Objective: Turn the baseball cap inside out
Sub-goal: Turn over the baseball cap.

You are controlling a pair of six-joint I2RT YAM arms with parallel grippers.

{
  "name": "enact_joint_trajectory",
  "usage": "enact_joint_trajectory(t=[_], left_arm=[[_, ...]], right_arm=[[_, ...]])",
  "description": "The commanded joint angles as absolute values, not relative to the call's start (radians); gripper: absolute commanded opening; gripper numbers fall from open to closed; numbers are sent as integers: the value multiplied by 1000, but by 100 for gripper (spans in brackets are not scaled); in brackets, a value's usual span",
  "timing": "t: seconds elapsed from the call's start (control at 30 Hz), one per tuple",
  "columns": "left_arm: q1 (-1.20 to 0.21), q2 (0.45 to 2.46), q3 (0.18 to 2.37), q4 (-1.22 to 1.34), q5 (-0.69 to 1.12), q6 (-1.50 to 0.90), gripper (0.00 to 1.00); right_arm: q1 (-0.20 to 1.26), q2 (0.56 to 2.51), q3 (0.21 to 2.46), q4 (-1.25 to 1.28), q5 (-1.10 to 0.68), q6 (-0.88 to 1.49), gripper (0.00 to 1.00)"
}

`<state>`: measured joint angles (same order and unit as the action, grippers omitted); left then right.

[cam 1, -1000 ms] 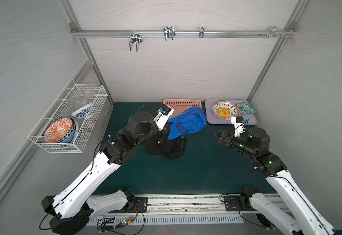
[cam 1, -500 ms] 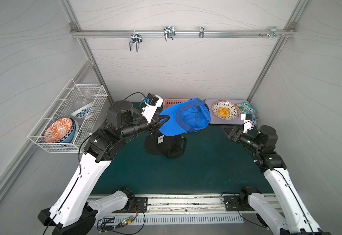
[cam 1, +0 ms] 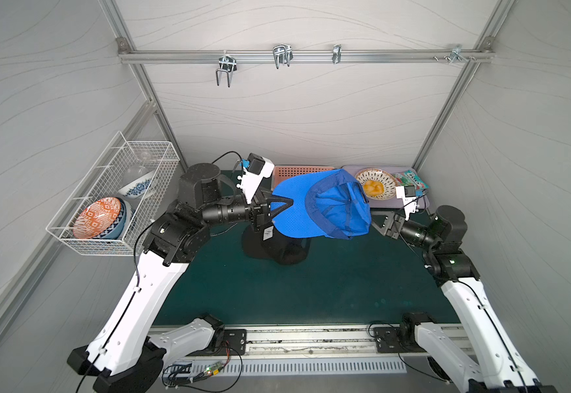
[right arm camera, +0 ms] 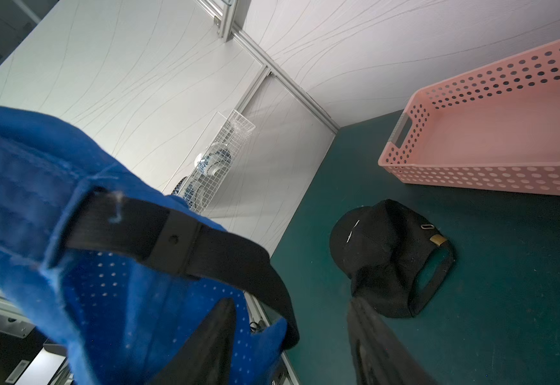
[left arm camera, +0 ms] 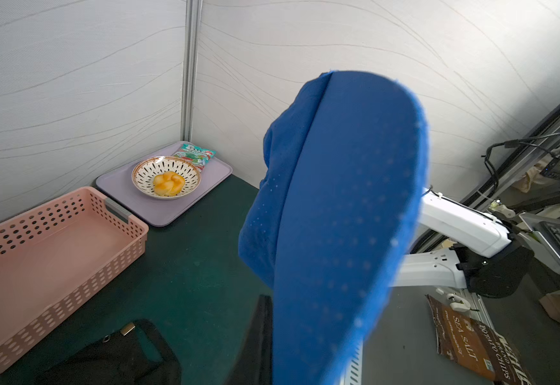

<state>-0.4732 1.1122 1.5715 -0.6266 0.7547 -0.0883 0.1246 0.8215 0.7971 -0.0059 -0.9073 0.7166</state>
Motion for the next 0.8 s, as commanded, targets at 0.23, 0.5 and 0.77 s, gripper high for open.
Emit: enact_joint_trajectory(t=[0.23, 0.5, 0.77], left_arm=[[-466, 1130, 1606, -505, 860, -158, 0], [-454, 1067, 1529, -581, 549, -44, 0], [-457, 999, 1374, -509, -1, -51, 0]], right_arm=[[282, 915, 912, 52, -1013, 704, 56], [302, 879, 944, -157, -622, 603, 0], [356, 905, 995, -499, -189, 579, 0]])
